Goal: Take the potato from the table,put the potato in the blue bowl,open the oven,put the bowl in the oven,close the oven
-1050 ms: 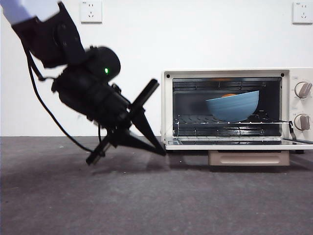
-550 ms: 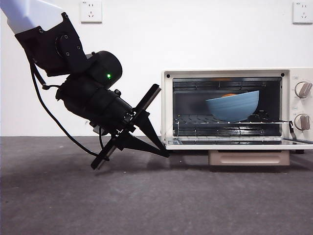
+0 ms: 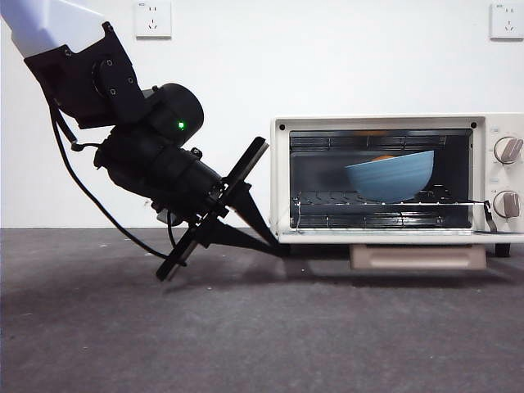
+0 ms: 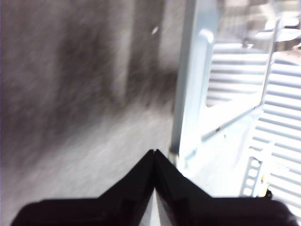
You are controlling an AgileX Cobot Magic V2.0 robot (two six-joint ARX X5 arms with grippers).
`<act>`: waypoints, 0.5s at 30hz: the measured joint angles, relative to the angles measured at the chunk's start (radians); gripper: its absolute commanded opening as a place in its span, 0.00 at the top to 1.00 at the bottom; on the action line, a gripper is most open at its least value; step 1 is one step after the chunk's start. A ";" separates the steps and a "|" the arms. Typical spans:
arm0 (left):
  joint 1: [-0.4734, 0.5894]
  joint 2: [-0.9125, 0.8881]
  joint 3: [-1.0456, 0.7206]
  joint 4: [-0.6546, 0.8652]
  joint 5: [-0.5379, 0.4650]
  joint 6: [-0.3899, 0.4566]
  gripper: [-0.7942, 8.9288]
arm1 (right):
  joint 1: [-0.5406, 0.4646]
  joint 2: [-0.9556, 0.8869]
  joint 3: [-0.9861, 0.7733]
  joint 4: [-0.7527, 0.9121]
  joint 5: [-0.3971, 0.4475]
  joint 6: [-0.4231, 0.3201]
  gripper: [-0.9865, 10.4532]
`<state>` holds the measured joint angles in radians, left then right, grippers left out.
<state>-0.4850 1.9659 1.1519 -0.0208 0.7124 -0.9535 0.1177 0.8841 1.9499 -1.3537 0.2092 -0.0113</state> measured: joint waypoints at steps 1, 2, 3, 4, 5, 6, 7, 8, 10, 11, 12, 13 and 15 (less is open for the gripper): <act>0.000 0.000 0.000 0.021 0.006 -0.013 0.92 | 0.000 0.000 0.000 0.000 0.000 0.000 0.92; 0.000 0.000 0.000 0.044 0.016 -0.026 0.92 | 0.000 0.000 0.000 0.000 0.000 0.000 0.92; 0.000 0.000 0.005 0.053 0.028 -0.034 0.92 | 0.000 0.000 0.000 0.000 0.000 0.000 0.92; 0.000 0.000 0.017 0.052 0.034 -0.043 0.92 | 0.000 0.000 0.000 0.000 0.000 0.000 0.92; 0.000 0.000 0.031 0.051 0.035 -0.052 0.92 | 0.000 0.000 0.000 0.000 0.000 0.000 0.92; 0.000 0.001 0.047 0.051 0.035 -0.054 0.92 | 0.000 0.000 0.000 0.000 0.000 0.000 0.92; 0.000 0.001 0.068 0.048 0.035 -0.061 0.92 | 0.000 0.000 0.000 0.000 0.000 0.000 0.92; 0.001 0.001 0.089 0.048 0.035 -0.063 0.92 | 0.000 0.000 0.000 0.000 0.000 0.000 0.92; 0.001 0.001 0.135 0.044 0.034 -0.069 0.92 | 0.000 0.000 0.000 0.000 0.000 0.000 0.92; 0.001 0.001 0.161 0.044 0.029 -0.069 0.92 | 0.000 0.000 0.000 0.000 0.000 0.000 0.92; 0.001 0.001 0.183 0.045 0.032 -0.069 0.92 | 0.000 0.000 0.000 0.000 0.000 0.000 0.92; 0.001 0.001 0.209 0.045 0.029 -0.069 0.92 | 0.000 0.000 0.000 0.000 0.000 0.000 0.92; 0.001 0.000 0.249 0.039 0.019 -0.069 0.92 | 0.000 0.000 0.000 0.000 0.000 0.000 0.92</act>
<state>-0.4839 1.9663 1.4014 0.0185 0.7319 -1.0222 0.1177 0.8841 1.9499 -1.3537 0.2092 -0.0113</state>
